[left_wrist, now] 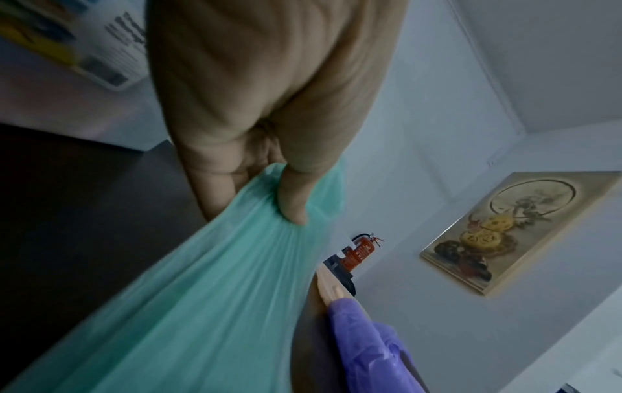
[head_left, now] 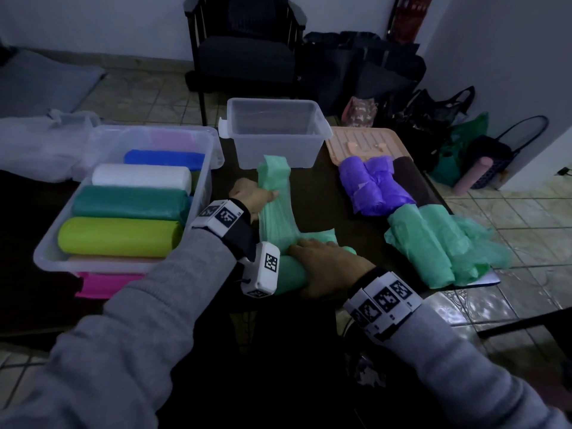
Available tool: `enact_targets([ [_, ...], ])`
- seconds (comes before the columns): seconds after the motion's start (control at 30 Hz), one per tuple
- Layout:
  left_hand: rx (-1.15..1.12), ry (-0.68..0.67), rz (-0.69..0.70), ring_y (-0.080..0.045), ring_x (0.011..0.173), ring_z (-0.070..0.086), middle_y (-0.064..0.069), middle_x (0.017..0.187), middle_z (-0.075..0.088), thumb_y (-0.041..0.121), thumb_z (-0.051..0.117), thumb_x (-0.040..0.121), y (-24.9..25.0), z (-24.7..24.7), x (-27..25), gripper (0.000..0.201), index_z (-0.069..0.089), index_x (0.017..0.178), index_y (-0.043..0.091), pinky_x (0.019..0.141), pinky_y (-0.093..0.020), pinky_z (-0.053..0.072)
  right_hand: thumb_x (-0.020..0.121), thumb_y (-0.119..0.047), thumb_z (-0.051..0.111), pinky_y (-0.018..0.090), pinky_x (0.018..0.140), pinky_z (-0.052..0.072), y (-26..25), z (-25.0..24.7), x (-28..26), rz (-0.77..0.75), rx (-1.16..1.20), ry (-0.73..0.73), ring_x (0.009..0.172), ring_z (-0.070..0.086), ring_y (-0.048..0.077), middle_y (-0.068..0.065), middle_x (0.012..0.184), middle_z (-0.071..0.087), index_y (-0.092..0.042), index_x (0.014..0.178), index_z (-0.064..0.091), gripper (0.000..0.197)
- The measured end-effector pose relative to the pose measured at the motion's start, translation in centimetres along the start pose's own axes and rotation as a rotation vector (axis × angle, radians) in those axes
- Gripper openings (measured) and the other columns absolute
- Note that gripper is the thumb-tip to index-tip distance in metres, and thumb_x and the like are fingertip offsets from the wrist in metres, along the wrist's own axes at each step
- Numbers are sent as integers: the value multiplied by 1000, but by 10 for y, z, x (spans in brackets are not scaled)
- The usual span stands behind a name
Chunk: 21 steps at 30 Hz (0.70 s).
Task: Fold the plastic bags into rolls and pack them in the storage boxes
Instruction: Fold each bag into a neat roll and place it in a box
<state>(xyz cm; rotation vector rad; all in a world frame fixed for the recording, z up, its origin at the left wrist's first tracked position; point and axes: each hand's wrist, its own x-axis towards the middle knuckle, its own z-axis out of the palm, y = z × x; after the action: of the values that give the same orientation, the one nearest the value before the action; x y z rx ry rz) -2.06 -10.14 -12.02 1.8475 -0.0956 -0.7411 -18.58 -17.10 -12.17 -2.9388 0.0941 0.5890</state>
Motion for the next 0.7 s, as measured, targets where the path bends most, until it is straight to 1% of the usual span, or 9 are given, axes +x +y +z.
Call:
enact_targets([
  [0.03, -7, 15, 12, -31, 98, 66, -18, 109, 66, 15, 72, 82, 1, 0, 0, 26, 62, 99, -1, 88, -46, 53, 75, -34, 68, 39, 97, 34, -1, 0, -1, -5, 7, 3, 121, 44, 25, 5, 126, 46, -20, 131, 41, 64],
  [0.13, 11, 60, 27, -31, 99, 64, -17, 110, 65, 17, 72, 81, 6, 1, -1, 35, 61, 107, -4, 91, -46, 52, 76, -28, 68, 39, 96, 35, -5, 2, -1, -18, 18, 16, 119, 47, 23, 2, 124, 49, -24, 130, 42, 60],
  [0.23, 7, 74, 49, -26, 99, 62, -13, 109, 64, 16, 71, 82, 12, -2, -1, 36, 60, 111, -2, 93, -45, 50, 77, -29, 67, 39, 96, 35, -8, 4, -1, -29, -23, 22, 119, 46, 23, 2, 121, 49, -27, 134, 42, 63],
  [0.27, -5, 73, 52, -27, 100, 62, -13, 110, 64, 16, 71, 82, 15, -3, -3, 36, 60, 112, -2, 93, -45, 51, 77, -29, 67, 39, 95, 35, -9, 3, 0, -34, -28, 26, 119, 46, 23, 2, 120, 49, -27, 135, 43, 62],
  [0.33, 42, 90, 87, -27, 101, 62, -12, 112, 64, 17, 70, 83, 21, -5, -5, 36, 60, 111, -2, 93, -42, 51, 77, -28, 67, 38, 94, 36, -8, 1, 0, -38, -23, 48, 118, 46, 22, 1, 119, 49, -27, 133, 45, 60],
  [0.43, 118, 119, 166, -25, 101, 61, -11, 109, 63, 20, 68, 85, 33, -7, -5, 34, 60, 112, 0, 93, -37, 51, 76, -31, 66, 38, 92, 37, -6, -1, 2, -26, -26, 88, 116, 45, 22, 1, 117, 48, -27, 132, 46, 59],
  [0.5, 134, 133, 188, -24, 102, 61, -11, 112, 63, 21, 67, 85, 40, -8, -5, 31, 60, 111, 4, 94, -35, 50, 75, -33, 67, 39, 93, 37, -6, -1, 4, -18, -15, 81, 115, 45, 23, 3, 117, 46, -27, 134, 45, 63],
  [0.57, 160, 153, 195, -24, 106, 59, -12, 117, 62, 21, 66, 87, 43, -7, -5, 28, 60, 111, 7, 94, -31, 47, 75, -32, 68, 39, 94, 38, -6, 0, 6, -19, 19, 47, 114, 46, 25, 4, 118, 46, -26, 135, 45, 65],
  [0.7, 224, 181, 203, -23, 106, 58, -12, 121, 60, 23, 64, 89, 43, -6, -8, 40, 57, 120, -1, 90, -30, 45, 76, -27, 68, 36, 95, 40, -3, 1, 5, -30, 62, 23, 114, 49, 25, 5, 121, 51, -22, 136, 46, 64],
])
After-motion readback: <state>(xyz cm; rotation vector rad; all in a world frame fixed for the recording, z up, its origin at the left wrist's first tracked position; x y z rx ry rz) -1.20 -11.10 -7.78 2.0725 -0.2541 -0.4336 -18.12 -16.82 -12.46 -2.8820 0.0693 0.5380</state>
